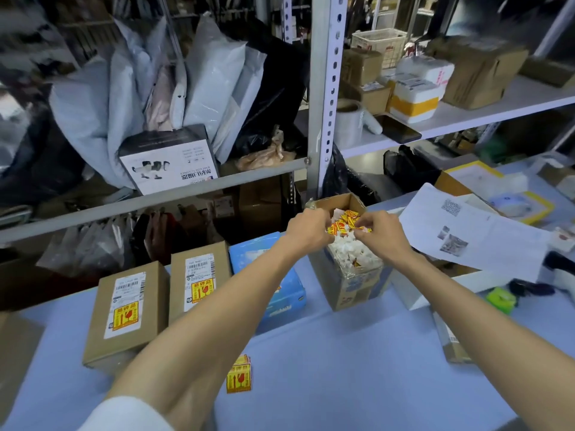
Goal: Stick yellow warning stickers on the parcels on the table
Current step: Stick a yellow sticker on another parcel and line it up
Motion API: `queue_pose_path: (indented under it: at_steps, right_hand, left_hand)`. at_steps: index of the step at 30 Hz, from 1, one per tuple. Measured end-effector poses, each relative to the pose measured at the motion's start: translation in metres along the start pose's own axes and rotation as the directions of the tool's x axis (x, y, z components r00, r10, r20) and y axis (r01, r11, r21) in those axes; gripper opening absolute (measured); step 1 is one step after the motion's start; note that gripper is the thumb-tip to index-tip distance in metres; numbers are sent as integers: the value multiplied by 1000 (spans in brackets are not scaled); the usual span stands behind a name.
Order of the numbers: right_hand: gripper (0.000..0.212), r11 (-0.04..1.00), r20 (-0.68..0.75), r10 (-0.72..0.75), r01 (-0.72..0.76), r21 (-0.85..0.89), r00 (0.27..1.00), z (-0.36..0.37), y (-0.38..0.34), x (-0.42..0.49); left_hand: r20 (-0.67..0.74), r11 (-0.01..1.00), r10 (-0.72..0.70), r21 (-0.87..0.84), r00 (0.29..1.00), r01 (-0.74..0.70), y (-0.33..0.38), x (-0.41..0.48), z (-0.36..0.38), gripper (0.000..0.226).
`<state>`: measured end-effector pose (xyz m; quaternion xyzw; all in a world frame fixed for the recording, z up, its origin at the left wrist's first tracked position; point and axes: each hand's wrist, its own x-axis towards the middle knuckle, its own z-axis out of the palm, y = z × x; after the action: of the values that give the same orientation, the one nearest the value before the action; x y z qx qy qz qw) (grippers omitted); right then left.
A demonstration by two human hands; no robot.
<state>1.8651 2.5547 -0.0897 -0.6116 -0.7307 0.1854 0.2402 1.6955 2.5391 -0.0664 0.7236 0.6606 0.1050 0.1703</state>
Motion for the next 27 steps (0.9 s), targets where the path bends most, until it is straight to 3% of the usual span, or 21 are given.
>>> queue_pose_path:
  at_steps: [3,6,9,15,21,27]
  right_hand:
    - [27,999,51,-36,37,-18,998,3,-8,1]
    - [34,981,123,-163,174,-84,979,13,-32,-6]
    - [46,936,210,-281,316,-157,937,33,-67,-20]
    - [54,876,388,-372,457,-154,843,86,-138,-61]
    - [58,857,451,-429,510,-70,783,136,-189,-107]
    - [56,898,491,-405,436,57,771,184,-199,-158]
  left_hand:
    - [4,1000,-18,-2,1000,18,-10,-3,-3,33]
    - [1,998,-55,5,998,55,-31,-18,-6,36]
    - [-23,992,-121,-29,992,120,-60,-46,-10,37]
    - [-44,956,-283,-88,958,279,-129,-126,-18,33]
    - [-43,875,-461,-191,886,446,-196,-222,-11,31]
    - [-119,756,-601,-406,791,513,-240,-306,28,29]
